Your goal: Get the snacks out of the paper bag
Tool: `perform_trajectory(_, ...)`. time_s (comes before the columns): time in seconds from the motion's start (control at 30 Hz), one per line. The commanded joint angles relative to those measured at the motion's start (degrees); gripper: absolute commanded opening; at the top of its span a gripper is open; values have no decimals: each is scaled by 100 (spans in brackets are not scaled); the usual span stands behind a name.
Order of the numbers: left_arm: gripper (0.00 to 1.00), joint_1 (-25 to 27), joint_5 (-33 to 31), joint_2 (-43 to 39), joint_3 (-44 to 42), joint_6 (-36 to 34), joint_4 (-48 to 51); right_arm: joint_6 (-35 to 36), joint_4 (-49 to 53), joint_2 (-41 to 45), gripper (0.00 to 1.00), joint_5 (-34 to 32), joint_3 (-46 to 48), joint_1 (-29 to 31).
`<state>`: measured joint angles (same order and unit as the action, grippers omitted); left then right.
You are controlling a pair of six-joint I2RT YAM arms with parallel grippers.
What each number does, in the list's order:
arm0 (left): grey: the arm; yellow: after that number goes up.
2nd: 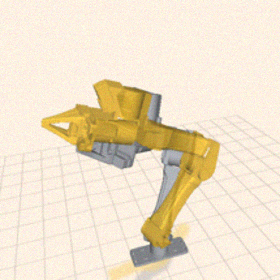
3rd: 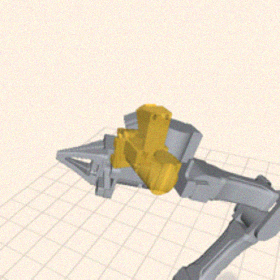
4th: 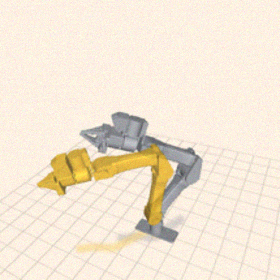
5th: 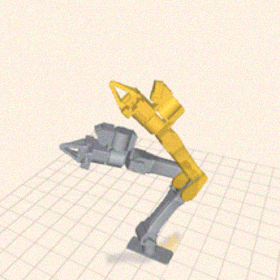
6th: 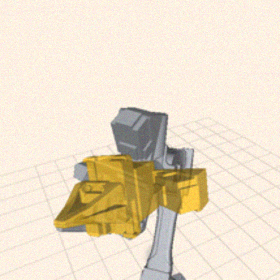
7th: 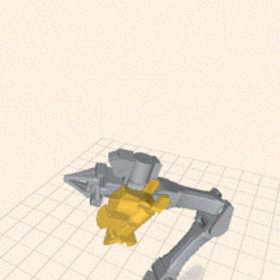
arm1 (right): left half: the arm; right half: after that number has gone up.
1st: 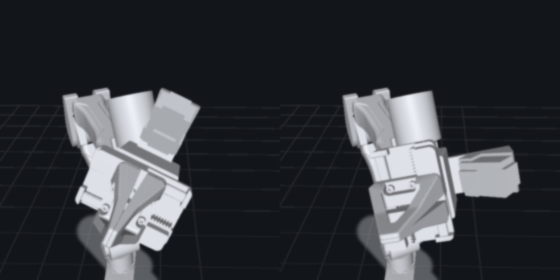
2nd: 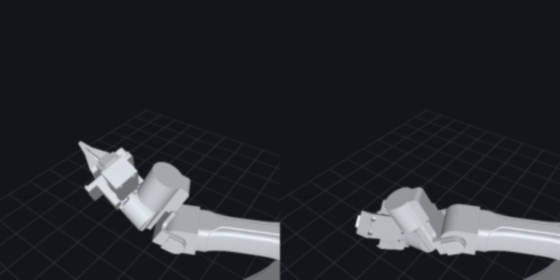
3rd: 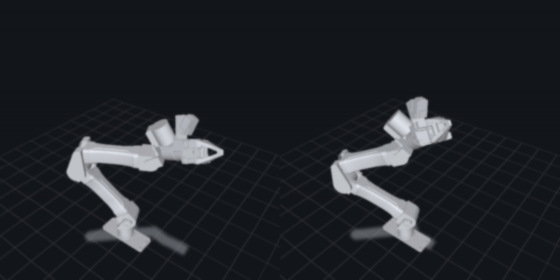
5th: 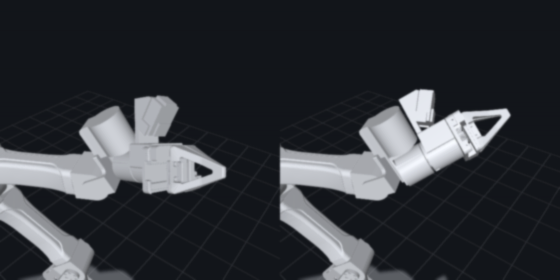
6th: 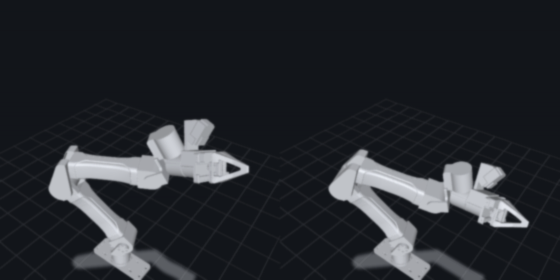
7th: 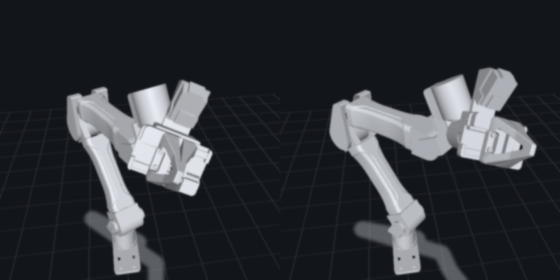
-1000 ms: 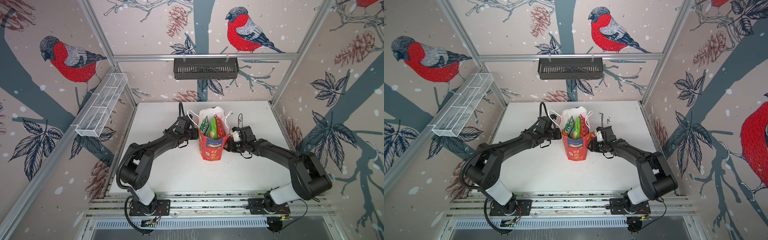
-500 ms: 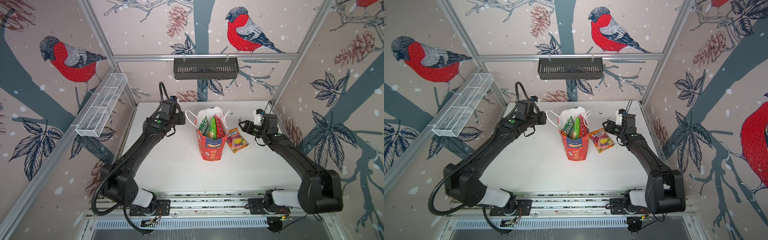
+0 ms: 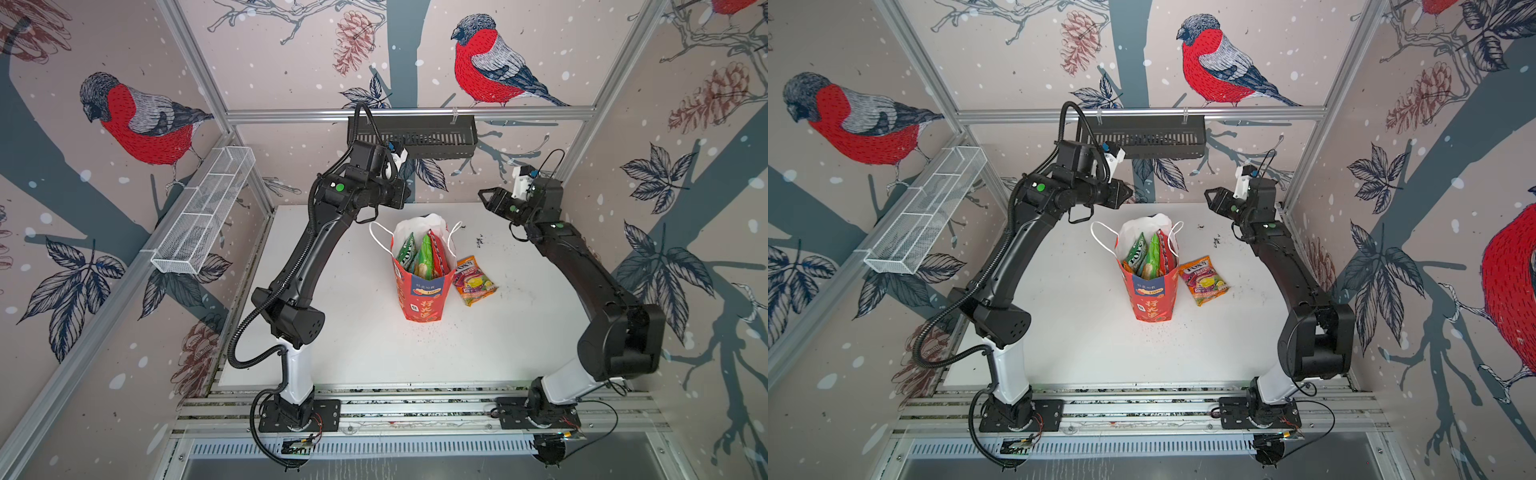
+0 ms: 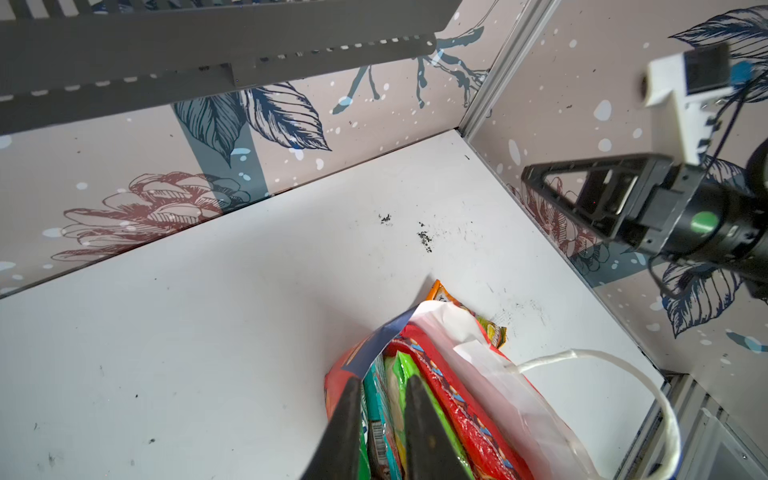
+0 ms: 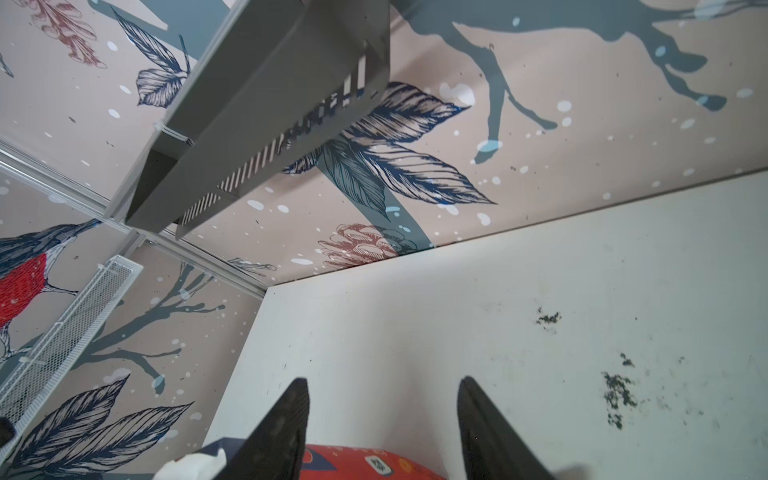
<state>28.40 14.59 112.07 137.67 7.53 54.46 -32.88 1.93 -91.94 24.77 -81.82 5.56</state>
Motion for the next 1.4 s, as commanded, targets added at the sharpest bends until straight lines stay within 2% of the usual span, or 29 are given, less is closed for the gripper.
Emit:
perform_trajectory(0.0,21,18,288,52,13,-158,438,139,460,-151,58,-137,-230,64)
perform_trajectory(0.17,12,60,398,-276,-881,-329,226,-40,560,-226,56,-529,-193,312)
perform_trajectory(0.4,9,83,684,-713,-1676,-408,-166,-104,881,-96,56,-1306,-495,827)
perform_trajectory(0.47,10,100,799,-688,-1750,-384,-197,-220,857,-50,56,-1311,-441,844)
perform_trajectory(0.67,11,701,140,-258,-1102,-440,191,-13,1310,-133,56,-1146,-614,668)
perform_trajectory(0.73,11,886,-179,-110,-1131,-413,157,160,1283,-109,56,-1020,-490,615)
perform_trajectory(0.83,10,904,-361,265,-935,-106,356,41,1388,-17,56,-803,-307,507)
perform_trajectory(1.03,12,904,-1199,970,10,236,1242,-80,1203,333,57,-227,105,336)
perform_trajectory(1.17,12,845,-1326,1085,-22,440,1229,-88,1113,590,56,-169,260,328)
perform_trajectory(1.37,14,710,-1459,1194,7,473,1715,-287,783,762,56,-190,459,331)
